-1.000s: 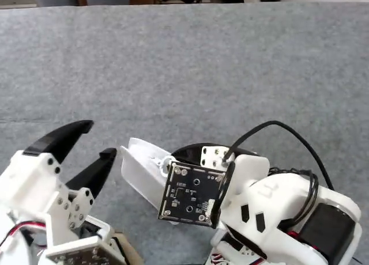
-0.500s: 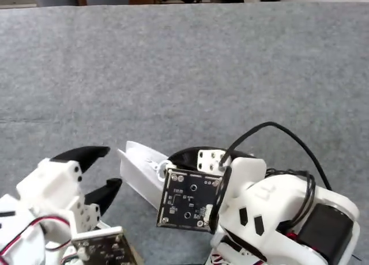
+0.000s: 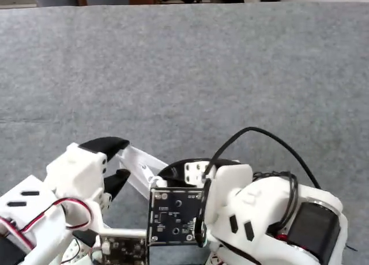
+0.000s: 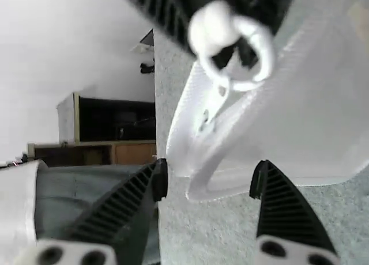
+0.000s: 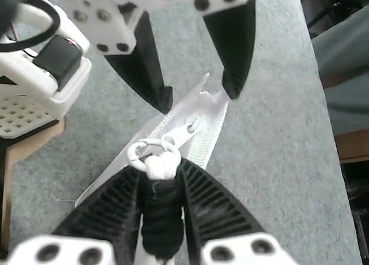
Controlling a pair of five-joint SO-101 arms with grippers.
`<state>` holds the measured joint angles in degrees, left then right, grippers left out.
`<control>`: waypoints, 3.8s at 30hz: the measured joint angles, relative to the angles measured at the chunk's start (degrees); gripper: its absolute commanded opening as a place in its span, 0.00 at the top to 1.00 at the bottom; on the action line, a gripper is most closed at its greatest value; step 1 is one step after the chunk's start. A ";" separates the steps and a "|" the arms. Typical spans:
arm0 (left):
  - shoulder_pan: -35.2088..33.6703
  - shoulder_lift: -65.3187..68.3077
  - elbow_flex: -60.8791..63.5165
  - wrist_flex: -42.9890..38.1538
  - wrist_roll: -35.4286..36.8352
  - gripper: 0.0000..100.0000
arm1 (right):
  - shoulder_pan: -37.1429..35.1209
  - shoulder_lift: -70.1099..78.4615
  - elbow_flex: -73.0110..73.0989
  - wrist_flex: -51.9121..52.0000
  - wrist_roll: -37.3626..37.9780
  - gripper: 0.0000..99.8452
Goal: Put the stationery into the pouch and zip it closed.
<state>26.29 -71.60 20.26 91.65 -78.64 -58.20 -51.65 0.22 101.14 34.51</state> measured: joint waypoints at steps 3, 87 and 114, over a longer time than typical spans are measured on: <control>0.09 0.00 0.18 0.09 -2.55 0.74 | -0.09 0.00 0.00 0.00 0.00 0.99; 11.34 -17.05 21.10 -19.16 -5.10 0.97 | -5.98 -3.60 1.93 0.00 -1.76 0.99; -3.96 -12.04 10.29 -15.12 -5.10 0.97 | 8.26 -3.25 0.79 -0.62 -2.11 0.99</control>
<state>22.33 -83.65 30.55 76.53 -83.74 -49.93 -54.90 1.01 100.53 32.40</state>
